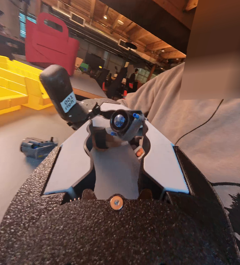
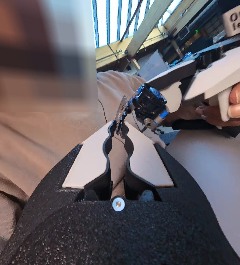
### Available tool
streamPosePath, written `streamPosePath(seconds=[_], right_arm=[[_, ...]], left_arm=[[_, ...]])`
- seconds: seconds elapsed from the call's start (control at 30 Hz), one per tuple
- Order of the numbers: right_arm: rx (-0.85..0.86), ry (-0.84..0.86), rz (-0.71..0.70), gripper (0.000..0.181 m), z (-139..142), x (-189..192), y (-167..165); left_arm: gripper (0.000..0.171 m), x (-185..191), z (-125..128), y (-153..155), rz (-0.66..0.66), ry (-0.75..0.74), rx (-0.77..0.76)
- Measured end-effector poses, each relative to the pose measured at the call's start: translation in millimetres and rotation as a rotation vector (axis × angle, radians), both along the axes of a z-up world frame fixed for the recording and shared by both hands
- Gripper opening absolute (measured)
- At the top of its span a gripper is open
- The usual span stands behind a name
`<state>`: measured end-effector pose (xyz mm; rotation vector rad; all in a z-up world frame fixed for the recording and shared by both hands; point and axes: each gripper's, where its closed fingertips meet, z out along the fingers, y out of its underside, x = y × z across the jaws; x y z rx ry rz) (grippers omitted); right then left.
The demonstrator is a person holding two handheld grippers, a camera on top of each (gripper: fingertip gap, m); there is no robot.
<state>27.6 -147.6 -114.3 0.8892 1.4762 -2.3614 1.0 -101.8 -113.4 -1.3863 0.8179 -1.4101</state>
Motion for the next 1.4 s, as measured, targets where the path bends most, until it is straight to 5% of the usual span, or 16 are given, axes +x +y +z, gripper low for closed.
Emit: streamPosePath(seconds=[0.1, 0.17, 0.33, 0.43, 0.6, 0.7, 0.83, 0.97, 1.2, 1.4], right_arm=[[0.019, -0.011, 0.042, 0.009, -5, 2, -6], [0.052, 0.009, 0.006, 0.009, -6, 2, -3], [0.044, -0.022, -0.272, 0.016, -1, -20, 43], [0.178, -0.024, -0.540, 0.030, -9, -36, 76], [0.818, 0.104, -0.955, 0.046, -28, -52, 113], [1.231, 0.176, -1.007, 0.044, -48, -59, 114], [1.490, 0.211, -1.091, 0.018, -54, -63, 125], [1.396, 0.136, -1.074, 0.013, -55, -62, 130], [0.978, -0.072, -0.916, 0.013, -61, -60, 112], [0.955, -0.120, -0.860, 0.013, -72, -58, 106]], left_arm=[[0.050, 16, -8, -25, -0.196, 0.014, -0.058], [0.045, 18, -17, -22, -0.173, 0.075, -0.042], [0.044, -4, -15, 13, 0.100, 0.117, 0.016], [0.044, -21, -26, 40, 0.306, 0.213, -0.007], [0.044, -39, -53, 65, 0.465, 0.316, -0.159], [0.044, -36, -62, 67, 0.450, 0.302, -0.243], [0.044, -35, -70, 69, 0.454, 0.292, -0.325], [0.042, -35, -71, 66, 0.425, 0.269, -0.362], [0.052, -31, -58, 56, 0.428, 0.374, -0.065], [0.047, -25, -69, 51, 0.391, 0.477, -0.014]])
